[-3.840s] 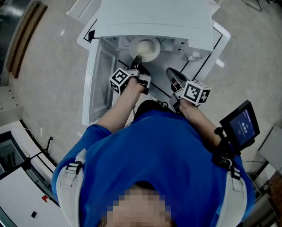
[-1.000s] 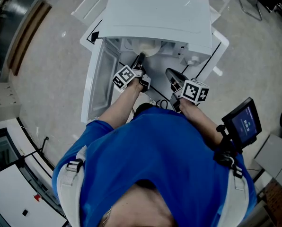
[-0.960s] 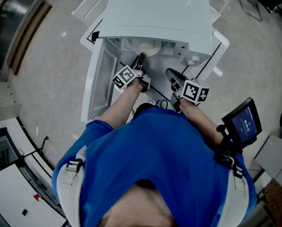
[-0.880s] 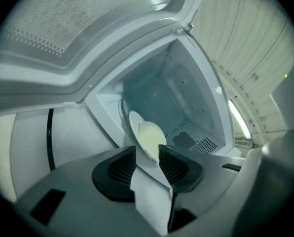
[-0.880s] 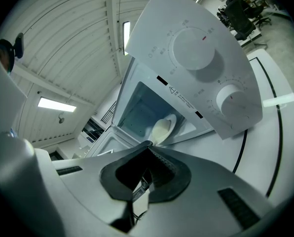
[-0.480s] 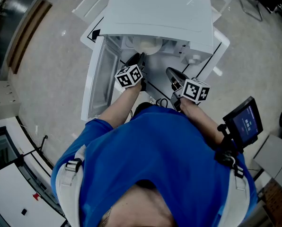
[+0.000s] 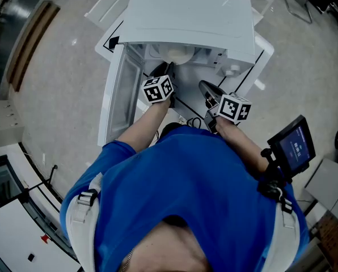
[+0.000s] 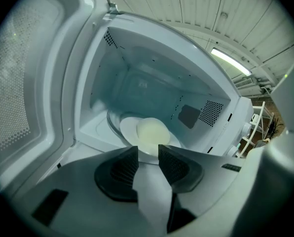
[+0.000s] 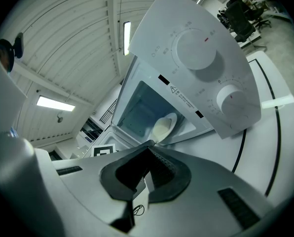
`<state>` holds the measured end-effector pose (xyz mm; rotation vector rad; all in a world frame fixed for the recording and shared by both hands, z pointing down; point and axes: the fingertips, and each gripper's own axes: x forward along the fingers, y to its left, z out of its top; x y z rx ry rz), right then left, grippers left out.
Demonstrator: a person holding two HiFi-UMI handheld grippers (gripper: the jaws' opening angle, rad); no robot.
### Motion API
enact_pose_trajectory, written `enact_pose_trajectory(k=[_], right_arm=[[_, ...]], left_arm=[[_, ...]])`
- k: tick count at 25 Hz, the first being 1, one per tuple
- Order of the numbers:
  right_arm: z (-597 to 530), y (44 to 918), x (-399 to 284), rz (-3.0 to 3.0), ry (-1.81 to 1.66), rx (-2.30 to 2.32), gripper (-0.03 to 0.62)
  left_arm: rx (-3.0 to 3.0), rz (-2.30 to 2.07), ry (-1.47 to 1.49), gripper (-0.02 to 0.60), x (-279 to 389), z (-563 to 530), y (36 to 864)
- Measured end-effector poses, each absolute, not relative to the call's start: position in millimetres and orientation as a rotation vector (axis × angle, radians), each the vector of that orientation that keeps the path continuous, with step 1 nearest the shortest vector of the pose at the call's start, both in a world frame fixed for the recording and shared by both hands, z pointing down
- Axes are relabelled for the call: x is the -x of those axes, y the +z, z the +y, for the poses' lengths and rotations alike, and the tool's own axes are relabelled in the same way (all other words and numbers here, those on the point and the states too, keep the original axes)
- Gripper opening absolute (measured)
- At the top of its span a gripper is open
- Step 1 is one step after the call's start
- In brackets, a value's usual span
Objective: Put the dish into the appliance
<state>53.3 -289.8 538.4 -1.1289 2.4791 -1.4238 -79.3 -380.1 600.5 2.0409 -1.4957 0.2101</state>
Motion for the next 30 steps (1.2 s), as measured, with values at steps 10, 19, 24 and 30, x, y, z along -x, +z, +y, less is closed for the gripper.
enact_pose_trajectory(k=[10,19,24,30], right_arm=[[-294.8,538.9,-54.9,2.483,-1.415,1.150,0.000],[-297.2,539.9,-56.2,2.486,-1.412,1.164,0.000],[-297.2,540.3,-58.0,2.478,-1.413,1.168,0.000],[-299.3,541.8,-61.2,2.468,-1.408,1.175,0.000]], left_arm=[[-2.038,-1.500,0.304,0.129,77.3,-389.3,606.9],[-2.011,-1.505,0.349,0.129,82.8,-392.7,614.0],[-2.015,-1.530,0.397,0.129,82.0,-396.6,611.9],[-2.023,-1.552,0.434,0.129,83.5,-402.5,611.8]])
